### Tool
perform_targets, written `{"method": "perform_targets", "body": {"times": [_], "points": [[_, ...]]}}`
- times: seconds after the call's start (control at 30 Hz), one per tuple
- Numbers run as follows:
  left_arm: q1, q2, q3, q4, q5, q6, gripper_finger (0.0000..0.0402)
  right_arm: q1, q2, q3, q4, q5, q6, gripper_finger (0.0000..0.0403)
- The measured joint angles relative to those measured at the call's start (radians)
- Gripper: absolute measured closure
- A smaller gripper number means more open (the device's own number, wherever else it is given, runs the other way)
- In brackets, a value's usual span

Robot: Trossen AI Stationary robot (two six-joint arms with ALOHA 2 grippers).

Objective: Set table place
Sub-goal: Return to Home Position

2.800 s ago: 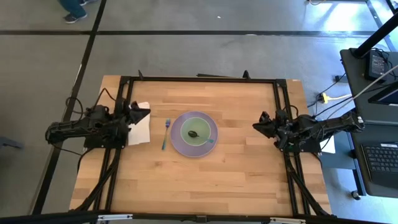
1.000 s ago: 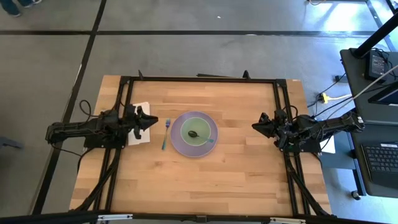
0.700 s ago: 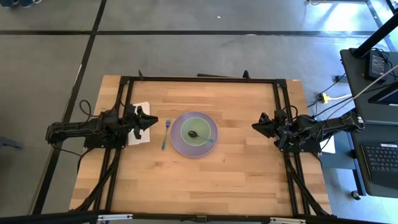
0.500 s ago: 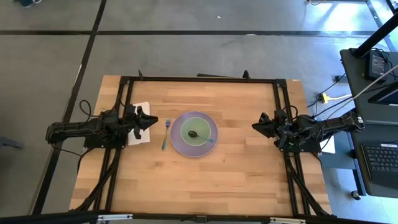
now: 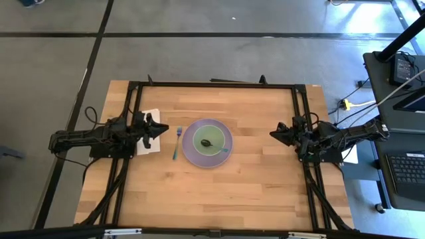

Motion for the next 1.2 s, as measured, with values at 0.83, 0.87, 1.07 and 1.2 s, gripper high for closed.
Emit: {"method": "perform_targets", "body": {"times": [0.83, 0.87, 1.07, 1.2], "points": [[0.0, 0.0, 0.0, 0.0, 0.0, 0.0, 0.0388, -0.001, 0.0, 0.0, -0.007, 0.044, 0.076, 0.0346], [0.0, 0.0, 0.0, 0.0, 0.0, 0.0, 0.0386, -0.001, 0.0, -0.001, -0.007, 0.044, 0.071, 0.0346], [0.0, 0.0, 0.0, 0.0, 0.0, 0.0, 0.0374, -0.001, 0.0, -0.001, -0.097, 0.043, -0.143, 0.0346], [0.0, 0.0, 0.0, 0.0, 0.0, 0.0, 0.0366, -0.001, 0.0, -0.001, -0.216, 0.043, -0.222, 0.0346]]}}
